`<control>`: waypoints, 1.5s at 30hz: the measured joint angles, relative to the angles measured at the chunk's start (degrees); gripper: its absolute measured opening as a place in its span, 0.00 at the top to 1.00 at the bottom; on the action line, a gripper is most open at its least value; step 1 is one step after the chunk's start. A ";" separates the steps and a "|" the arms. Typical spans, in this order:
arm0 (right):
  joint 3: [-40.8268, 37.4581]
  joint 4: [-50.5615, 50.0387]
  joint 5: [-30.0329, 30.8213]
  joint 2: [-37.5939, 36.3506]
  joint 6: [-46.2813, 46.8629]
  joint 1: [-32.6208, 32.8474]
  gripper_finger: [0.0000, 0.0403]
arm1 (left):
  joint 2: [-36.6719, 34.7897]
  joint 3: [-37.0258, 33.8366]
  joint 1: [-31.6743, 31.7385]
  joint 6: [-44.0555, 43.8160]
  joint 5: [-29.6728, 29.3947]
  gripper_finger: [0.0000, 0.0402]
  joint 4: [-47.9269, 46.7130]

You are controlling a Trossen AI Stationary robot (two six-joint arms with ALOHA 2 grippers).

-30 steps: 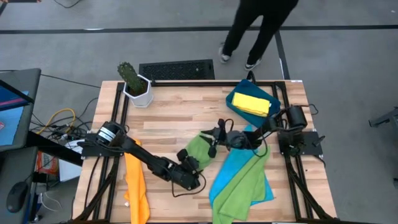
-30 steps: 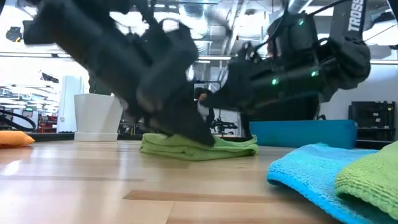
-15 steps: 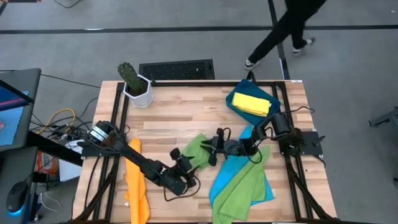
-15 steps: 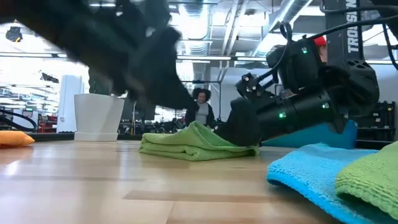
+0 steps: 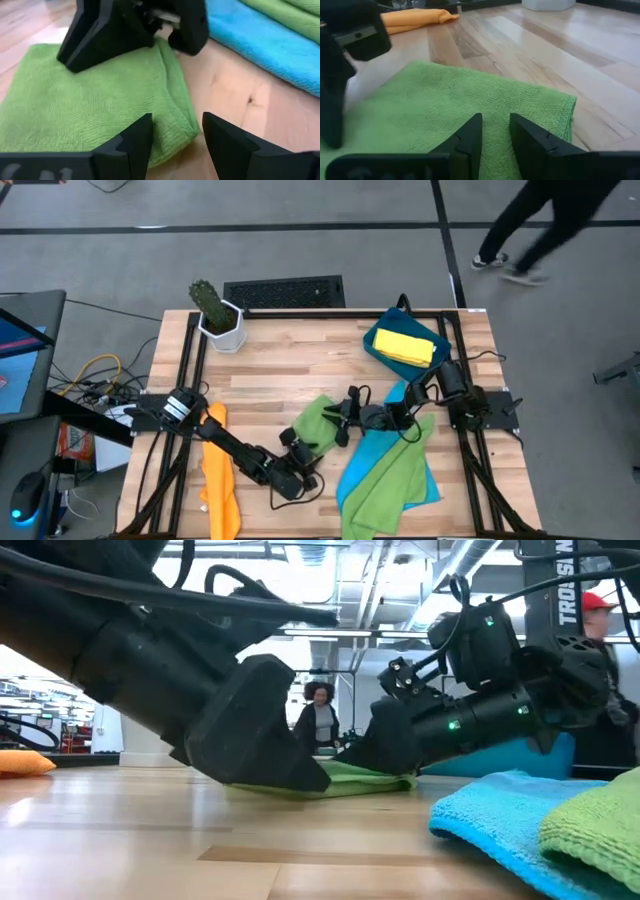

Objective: Fold microfiber towels
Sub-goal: Fold the left green microfiber cloth, then put the left green microfiber cloth into the blue bin

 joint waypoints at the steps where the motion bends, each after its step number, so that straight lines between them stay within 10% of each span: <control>1: -0.46 -0.27 0.01 -1.22 -0.82 0.00 0.69 | -0.02 0.00 0.02 -0.52 0.74 0.58 -0.27; 12: -1.35 -19.58 -0.52 -20.51 -1.46 -0.52 0.67 | -8.38 0.00 -0.30 7.97 3.03 0.59 -2.58; 20: 5.68 -54.11 -1.21 -26.11 3.04 -2.19 0.40 | -14.03 -1.10 0.76 11.58 -4.38 0.59 -8.91; 26: 8.63 -55.74 -1.55 -24.25 5.83 -2.51 0.31 | -13.93 -7.34 2.75 3.04 -2.60 0.59 -7.50; 38: 8.95 -47.93 -1.22 -11.56 14.08 -2.89 0.35 | -13.91 -17.47 2.67 -7.30 -2.69 0.59 0.83; 45: 8.93 -48.70 -3.48 -11.98 14.74 -3.10 0.64 | -13.89 -18.25 2.67 -7.41 -2.48 0.59 2.89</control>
